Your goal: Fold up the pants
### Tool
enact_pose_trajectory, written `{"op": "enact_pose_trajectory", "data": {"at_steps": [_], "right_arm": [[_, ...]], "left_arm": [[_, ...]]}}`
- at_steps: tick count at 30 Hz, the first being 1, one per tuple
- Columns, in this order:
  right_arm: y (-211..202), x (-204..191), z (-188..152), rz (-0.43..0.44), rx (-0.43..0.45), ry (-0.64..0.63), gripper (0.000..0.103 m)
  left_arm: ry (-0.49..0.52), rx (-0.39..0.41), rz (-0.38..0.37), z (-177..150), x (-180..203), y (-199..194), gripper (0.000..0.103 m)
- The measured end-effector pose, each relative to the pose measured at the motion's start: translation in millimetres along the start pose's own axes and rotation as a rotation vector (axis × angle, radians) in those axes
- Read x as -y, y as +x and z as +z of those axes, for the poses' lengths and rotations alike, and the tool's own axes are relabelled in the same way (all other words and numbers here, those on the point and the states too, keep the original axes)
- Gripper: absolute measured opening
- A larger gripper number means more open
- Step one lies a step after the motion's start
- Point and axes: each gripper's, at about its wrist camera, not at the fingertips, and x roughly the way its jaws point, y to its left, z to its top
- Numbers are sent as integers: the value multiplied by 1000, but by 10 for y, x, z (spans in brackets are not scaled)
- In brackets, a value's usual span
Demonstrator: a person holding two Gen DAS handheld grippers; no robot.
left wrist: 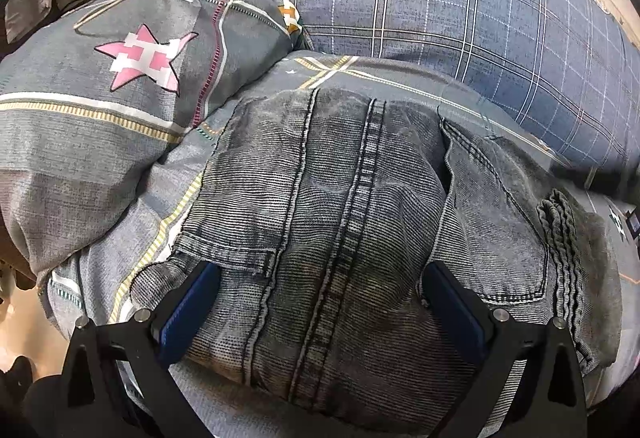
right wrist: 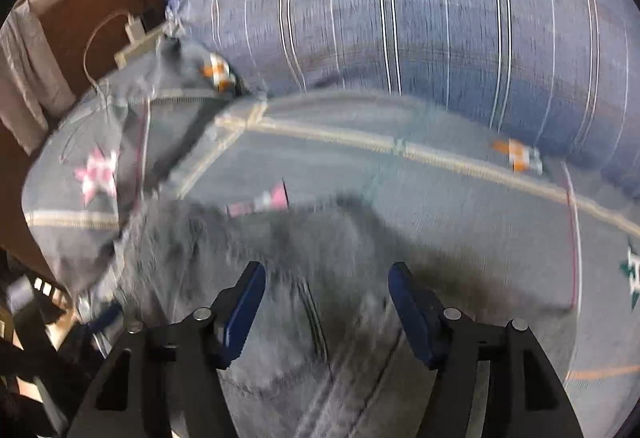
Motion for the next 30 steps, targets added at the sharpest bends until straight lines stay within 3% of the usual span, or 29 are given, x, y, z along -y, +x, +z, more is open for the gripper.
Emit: {"op": "enact_pose_trajectory", "data": {"at_steps": [2,3,10,13,16,19,23,30], "right_arm": [[289,40,-144,-62,-107,-23,68],[352,43,-179,-110,-122,-39,68],[-170,-218,-256,-63,33,-108,68],[-82,-369,-407,-56,12,-158,68],[251,-464,-572,-98,-77,-208,69],[167,-548,-546,-90,-45,-208,69],[-81,-611,-532,-62,23,-206,69],[-204,-643,-731,4,17,-165,69]], "left_arm": [[8,4,16,-6,23,-33,102],[11,8,23,-5,33,-71,102],[8,51,45,-8,15,-340,102],[-17,38,39,-30,-47,-392,102],[-53,20,14,-49,-131,-472,102],[-147,30,-83,-63,-312,-619,102],[-403,-17,-344,-168,-777,-659,102],[-569,-135,-546,-290,-861,-396,102]]}}
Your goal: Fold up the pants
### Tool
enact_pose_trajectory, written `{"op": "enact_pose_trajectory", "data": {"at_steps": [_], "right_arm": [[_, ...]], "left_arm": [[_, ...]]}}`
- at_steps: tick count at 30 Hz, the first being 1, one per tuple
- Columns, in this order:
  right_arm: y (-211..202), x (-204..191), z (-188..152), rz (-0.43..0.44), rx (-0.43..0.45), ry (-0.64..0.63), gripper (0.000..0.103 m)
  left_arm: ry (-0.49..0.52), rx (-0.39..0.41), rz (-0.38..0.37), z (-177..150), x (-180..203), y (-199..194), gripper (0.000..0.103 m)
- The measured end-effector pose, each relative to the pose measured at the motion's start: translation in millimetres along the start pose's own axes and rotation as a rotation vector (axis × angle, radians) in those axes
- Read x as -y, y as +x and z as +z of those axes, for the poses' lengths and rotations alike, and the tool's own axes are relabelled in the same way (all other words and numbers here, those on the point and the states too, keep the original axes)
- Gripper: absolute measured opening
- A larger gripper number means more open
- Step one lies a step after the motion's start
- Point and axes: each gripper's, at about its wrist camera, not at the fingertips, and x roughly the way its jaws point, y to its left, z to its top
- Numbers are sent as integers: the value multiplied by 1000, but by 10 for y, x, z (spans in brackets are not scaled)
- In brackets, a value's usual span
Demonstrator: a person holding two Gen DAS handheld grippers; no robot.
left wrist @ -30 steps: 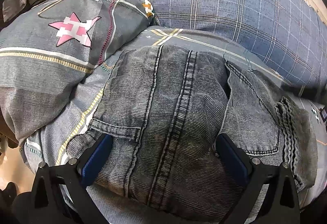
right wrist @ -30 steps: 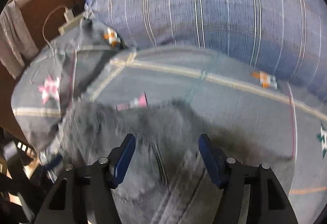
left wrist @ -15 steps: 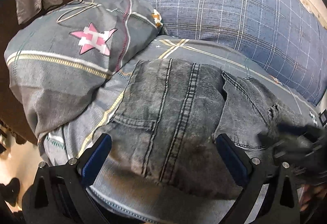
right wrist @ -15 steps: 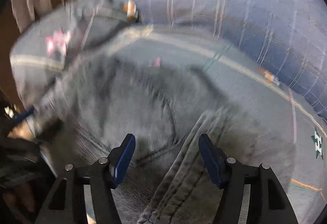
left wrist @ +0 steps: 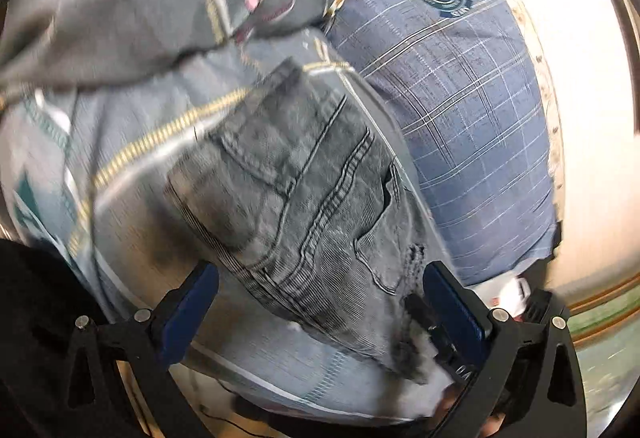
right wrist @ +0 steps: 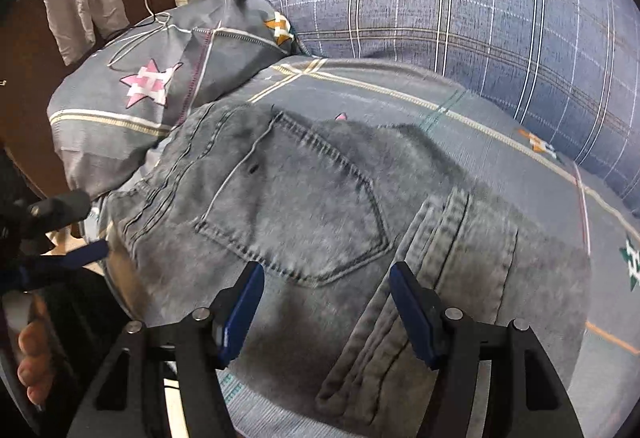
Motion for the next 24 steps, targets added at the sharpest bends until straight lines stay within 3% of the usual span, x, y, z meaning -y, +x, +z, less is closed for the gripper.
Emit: {"op": "enact_pose_trajectory", "data": {"at_steps": [9,20,24], "right_arm": [[-52,-62,-39,33,6,21,69],[-101,-75,-83,117,68,71,69],[-129,-27,-116,136,75,88,69]], "left_arm": [[-128,-20,-2,72,-226,180,102],[-82,21,66,148,-116,225,102],[-104,33,45,175,-153,259,102]]}}
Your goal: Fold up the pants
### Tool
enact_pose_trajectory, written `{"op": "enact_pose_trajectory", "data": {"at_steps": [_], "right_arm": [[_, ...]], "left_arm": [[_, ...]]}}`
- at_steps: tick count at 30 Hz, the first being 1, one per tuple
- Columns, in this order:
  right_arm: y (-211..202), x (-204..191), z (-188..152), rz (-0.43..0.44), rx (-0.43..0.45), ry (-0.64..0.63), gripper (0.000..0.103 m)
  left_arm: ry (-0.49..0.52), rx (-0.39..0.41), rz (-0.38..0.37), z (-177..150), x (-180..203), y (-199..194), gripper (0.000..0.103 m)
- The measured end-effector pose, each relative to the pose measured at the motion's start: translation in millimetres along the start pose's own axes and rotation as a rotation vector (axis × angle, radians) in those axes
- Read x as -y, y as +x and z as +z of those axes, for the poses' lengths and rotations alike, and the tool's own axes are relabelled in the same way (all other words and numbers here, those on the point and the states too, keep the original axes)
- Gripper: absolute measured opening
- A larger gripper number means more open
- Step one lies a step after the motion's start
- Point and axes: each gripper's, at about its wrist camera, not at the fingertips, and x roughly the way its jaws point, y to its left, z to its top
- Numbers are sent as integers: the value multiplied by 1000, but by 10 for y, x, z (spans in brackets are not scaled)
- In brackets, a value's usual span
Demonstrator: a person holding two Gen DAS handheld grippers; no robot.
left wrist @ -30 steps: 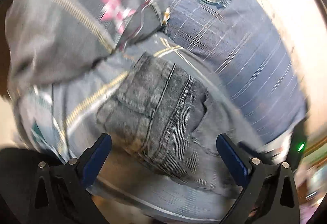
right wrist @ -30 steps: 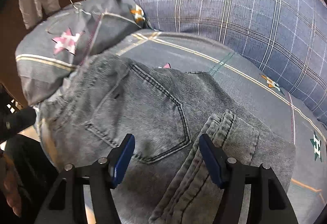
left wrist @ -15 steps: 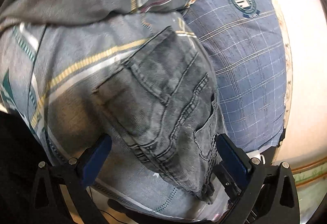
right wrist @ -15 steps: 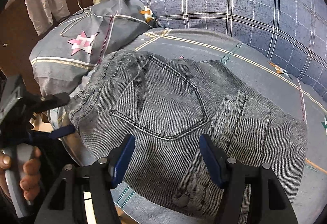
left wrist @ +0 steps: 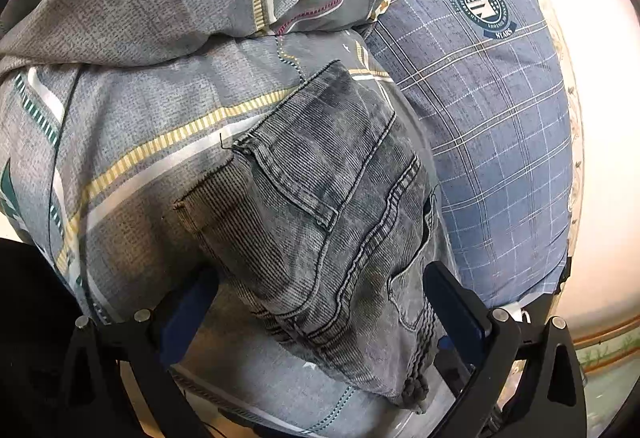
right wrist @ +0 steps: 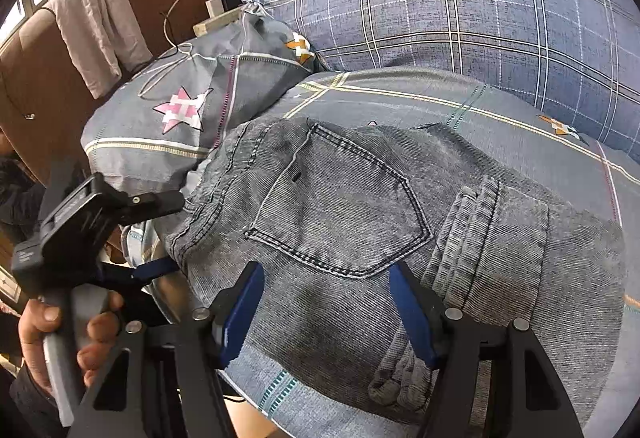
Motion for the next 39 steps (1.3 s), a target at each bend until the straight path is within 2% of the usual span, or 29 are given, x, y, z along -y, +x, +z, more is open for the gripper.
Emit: {"op": "enact_pose_trajectory", "data": {"at_steps": [9,12,14,16,17,20,24,27,30,37,39], "right_arm": [[-24,-29,28,-44,-39,-14,69],[85,-96,143,-18,-68,-10,69],[221,-124,212,-2,-101,5,69],[359,-132,221,-14,-139,22,69],[433,-131,208,-7,-161,33,69],[538,-177,161,-33,-188,25,69],[488,-265,235,-44,-175,3,69],[489,-317,305,-97,-152,-31,69],[703,-343,245,-141,-235,-84,70],[604,-450,309,-188,-189,-126,71],[757,-449,241,-203,-252,-155,72]], "left_arm": [[-20,4,-94,102,-129,-16,102],[-17,5,-105,143,-130,11,102],[-1,9,-84,141,-112,16,97],[23,11,-52,132,-91,26,84],[31,10,-32,129,-89,31,83],[33,6,-27,133,-106,37,82],[51,5,-9,134,-81,40,82],[55,5,-5,133,-79,41,82],[64,3,7,137,-58,50,82],[62,1,12,134,-46,66,82],[57,0,16,139,-43,73,82]]}}
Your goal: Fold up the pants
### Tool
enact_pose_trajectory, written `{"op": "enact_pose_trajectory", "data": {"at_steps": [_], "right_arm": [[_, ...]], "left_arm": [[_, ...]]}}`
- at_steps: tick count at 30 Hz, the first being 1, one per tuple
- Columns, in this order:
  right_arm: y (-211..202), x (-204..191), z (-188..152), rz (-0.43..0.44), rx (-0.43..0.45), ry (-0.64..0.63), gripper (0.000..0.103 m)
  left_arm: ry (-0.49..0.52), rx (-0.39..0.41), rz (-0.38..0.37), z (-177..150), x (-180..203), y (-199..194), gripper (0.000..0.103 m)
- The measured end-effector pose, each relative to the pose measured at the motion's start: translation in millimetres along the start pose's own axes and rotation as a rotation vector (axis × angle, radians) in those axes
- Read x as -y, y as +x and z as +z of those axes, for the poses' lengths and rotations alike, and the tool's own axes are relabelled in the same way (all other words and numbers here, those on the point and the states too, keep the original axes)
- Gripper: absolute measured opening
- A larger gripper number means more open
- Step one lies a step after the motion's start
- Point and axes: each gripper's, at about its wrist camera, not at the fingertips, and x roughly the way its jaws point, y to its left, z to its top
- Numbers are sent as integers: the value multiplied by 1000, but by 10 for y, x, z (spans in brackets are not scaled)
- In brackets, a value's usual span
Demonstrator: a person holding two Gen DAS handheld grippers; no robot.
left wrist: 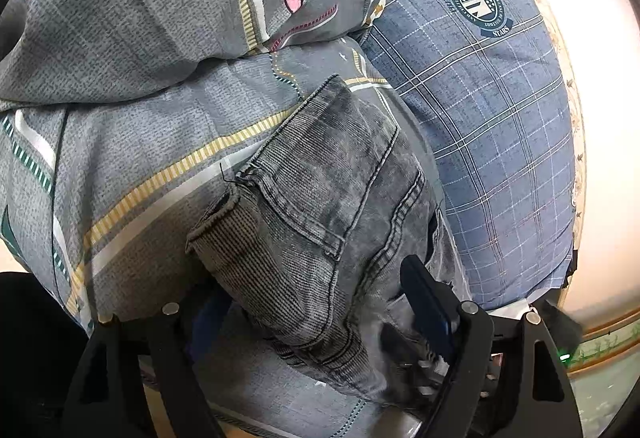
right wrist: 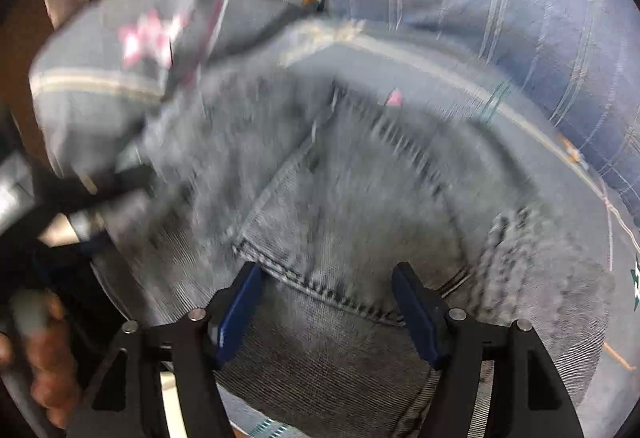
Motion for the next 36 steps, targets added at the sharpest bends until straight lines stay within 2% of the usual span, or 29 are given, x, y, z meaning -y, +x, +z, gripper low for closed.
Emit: {"op": "enact_pose_trajectory", "data": {"at_steps": [2,4,8,16,19,25,28,32,36], "right_arm": [[-11,-15,-13,-11,19,2,73],[-64,-4,-9,2,24,15,73],[-223,47,-77,27,60,27,73],[-281,50,-214,60,75,46,73],[-321,87,-252,72,87,63,73],[-426,219,-292,85,122,102,73],[-410,254,-270,63,114,93,73],[-334,268,-131,-11,106,45,73],[-42,236,-29,-57,-3,-26,73]], "left_arm": [[4,-2,17,18,-20,-7,74],[7,-5,51,32,-32,1,53],[15,-8,107,58,-42,3,45],[101,25,204,-16,97,21,23],[148,48,235,-51,185,13,19],[185,71,260,-70,246,-12,17],[189,70,261,-75,234,-28,17],[190,68,264,-70,231,-6,17],[192,66,258,-64,227,2,17]]}}
